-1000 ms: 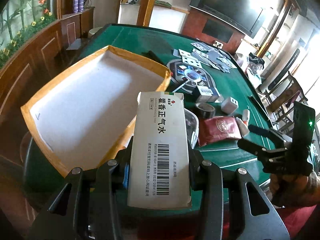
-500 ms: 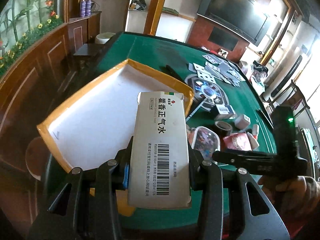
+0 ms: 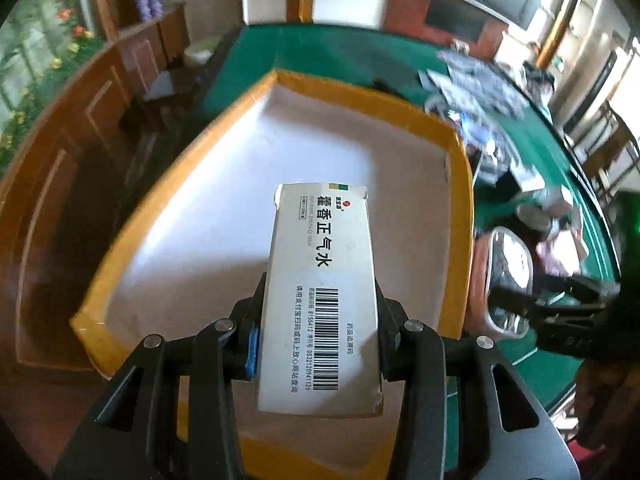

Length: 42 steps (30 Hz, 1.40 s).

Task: Organize objects
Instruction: 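Carry the medicine box toward the yellow tray with left while right grasps the clear fairy box, then lower the medicine box into the yellow tray and open the left tool while right lifts the fairy box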

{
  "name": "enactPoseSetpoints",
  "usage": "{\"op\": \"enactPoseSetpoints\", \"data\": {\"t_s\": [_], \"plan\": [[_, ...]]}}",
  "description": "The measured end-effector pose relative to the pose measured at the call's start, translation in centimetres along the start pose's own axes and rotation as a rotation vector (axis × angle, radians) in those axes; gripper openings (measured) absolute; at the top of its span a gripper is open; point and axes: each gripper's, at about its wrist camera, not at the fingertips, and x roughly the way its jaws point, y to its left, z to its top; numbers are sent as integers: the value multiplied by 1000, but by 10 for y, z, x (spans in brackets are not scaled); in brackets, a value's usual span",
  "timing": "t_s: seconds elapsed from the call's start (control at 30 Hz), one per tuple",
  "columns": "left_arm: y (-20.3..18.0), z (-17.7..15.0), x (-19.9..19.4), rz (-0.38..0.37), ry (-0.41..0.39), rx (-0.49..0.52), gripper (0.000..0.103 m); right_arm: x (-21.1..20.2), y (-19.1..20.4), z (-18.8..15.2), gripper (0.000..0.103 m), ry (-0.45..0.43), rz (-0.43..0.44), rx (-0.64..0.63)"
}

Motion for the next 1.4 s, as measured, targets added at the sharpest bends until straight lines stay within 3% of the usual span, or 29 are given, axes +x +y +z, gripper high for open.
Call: {"op": "enactPoseSetpoints", "data": {"t_s": [0.07, 0.2, 0.27, 0.33, 0.47, 0.6, 0.7, 0.8, 0.83, 1.0, 1.2, 1.3, 1.4], "plan": [[-7, -4, 5, -22, 24, 19, 41, -1, 0, 1, 71, 4, -1, 3], [-28, -22, 13, -100, 90, 61, 41, -9, -12, 5, 35, 2, -33, -8], [-39, -29, 14, -127, 104, 54, 41, -14, -30, 7, 30, 8, -73, -3], [-50, -36, 17, -185, 130, 9, 41, -18, -42, 10, 30, 23, -47, 17], [-83, -57, 22, -267, 174, -16, 41, -30, -56, 8, 33, 9, -73, 21], [-97, -63, 15, -253, 168, -3, 42, -36, -59, 4, 33, 12, -52, 10], [-76, -63, 11, -160, 150, -31, 42, -42, -56, 1, 37, 13, -11, -1], [-46, -65, 7, -87, 144, -75, 42, -44, -47, -1, 73, 17, 39, -6], [-39, -65, 6, -59, 142, -86, 42, -46, -45, -2, 76, 12, 50, -9], [0, -77, 4, 127, 139, -139, 42, -46, -36, -10, 76, 32, 88, 2], [56, -93, -7, 220, 136, -274, 43, -34, -28, -13, 76, 64, 74, 36], [64, -97, -8, 195, 135, -322, 42, -26, -28, -9, 77, 52, 36, 75], [54, -94, -7, 192, 126, -282, 42, -12, -27, -3, 84, 55, 1, 114]]}}
